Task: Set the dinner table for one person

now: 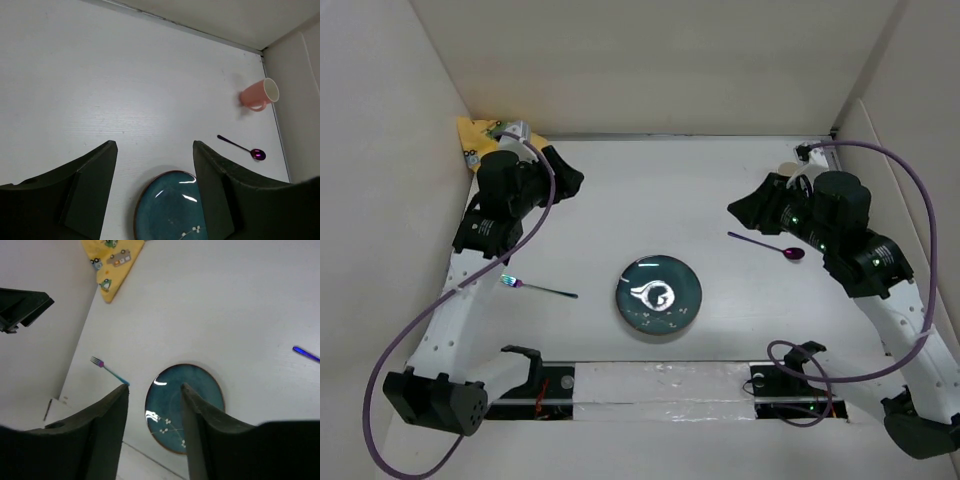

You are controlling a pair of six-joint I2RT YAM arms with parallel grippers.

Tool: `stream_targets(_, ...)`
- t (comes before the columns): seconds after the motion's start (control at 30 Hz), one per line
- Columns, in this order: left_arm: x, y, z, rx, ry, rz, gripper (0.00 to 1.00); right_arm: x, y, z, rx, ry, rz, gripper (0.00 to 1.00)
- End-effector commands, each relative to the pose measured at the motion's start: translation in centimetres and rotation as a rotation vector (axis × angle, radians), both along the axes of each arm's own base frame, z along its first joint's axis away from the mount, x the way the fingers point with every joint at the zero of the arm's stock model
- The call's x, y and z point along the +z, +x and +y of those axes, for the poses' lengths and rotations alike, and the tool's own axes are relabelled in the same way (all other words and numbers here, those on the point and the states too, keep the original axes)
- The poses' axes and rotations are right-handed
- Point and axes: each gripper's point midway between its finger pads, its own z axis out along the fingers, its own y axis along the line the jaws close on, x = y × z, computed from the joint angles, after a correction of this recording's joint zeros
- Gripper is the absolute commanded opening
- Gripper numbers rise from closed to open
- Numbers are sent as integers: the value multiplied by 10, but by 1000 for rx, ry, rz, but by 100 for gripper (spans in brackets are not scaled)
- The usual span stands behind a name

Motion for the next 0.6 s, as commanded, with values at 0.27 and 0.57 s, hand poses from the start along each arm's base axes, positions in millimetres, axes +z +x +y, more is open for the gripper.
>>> stream_targets(0.27, -50, 73, 71, 379, 135, 163, 0, -11, 5, 19, 142, -5, -9, 0)
stream_targets(0.57, -139, 122, 180, 643, 107, 385, 24, -38, -4, 23, 189, -11, 21, 0)
